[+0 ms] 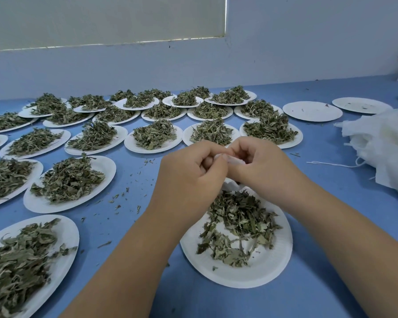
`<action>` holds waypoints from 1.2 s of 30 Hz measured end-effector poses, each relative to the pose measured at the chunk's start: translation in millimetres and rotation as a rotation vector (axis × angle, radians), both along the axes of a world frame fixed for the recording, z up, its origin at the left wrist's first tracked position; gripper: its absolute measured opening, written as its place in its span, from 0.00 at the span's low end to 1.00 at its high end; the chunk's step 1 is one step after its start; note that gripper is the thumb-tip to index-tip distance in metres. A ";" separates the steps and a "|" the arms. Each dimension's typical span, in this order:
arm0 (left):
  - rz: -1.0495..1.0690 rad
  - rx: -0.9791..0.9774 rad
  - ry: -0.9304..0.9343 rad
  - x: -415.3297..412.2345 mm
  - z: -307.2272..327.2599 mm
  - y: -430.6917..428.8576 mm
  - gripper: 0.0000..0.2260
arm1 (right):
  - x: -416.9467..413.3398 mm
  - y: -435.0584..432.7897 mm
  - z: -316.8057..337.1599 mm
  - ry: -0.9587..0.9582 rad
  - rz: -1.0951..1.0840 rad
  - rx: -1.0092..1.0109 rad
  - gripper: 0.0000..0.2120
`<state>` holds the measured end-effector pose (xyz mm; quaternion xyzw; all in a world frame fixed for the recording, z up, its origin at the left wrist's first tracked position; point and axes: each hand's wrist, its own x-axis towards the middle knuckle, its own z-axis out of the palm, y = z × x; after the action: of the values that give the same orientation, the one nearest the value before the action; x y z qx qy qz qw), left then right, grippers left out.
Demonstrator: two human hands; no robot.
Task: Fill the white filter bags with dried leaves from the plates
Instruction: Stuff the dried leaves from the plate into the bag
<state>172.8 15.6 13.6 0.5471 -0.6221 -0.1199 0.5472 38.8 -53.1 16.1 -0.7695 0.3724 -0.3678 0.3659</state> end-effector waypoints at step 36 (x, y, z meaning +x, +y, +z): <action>0.181 -0.088 0.078 12.6 4.0 -2.4 0.13 | -10.3 16.5 4.8 0.708 0.348 -0.299 0.10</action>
<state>185.4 13.2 17.6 0.5714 -0.5529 -0.0637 0.6032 28.5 -36.6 20.9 -0.9444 0.2823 -0.0633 0.1563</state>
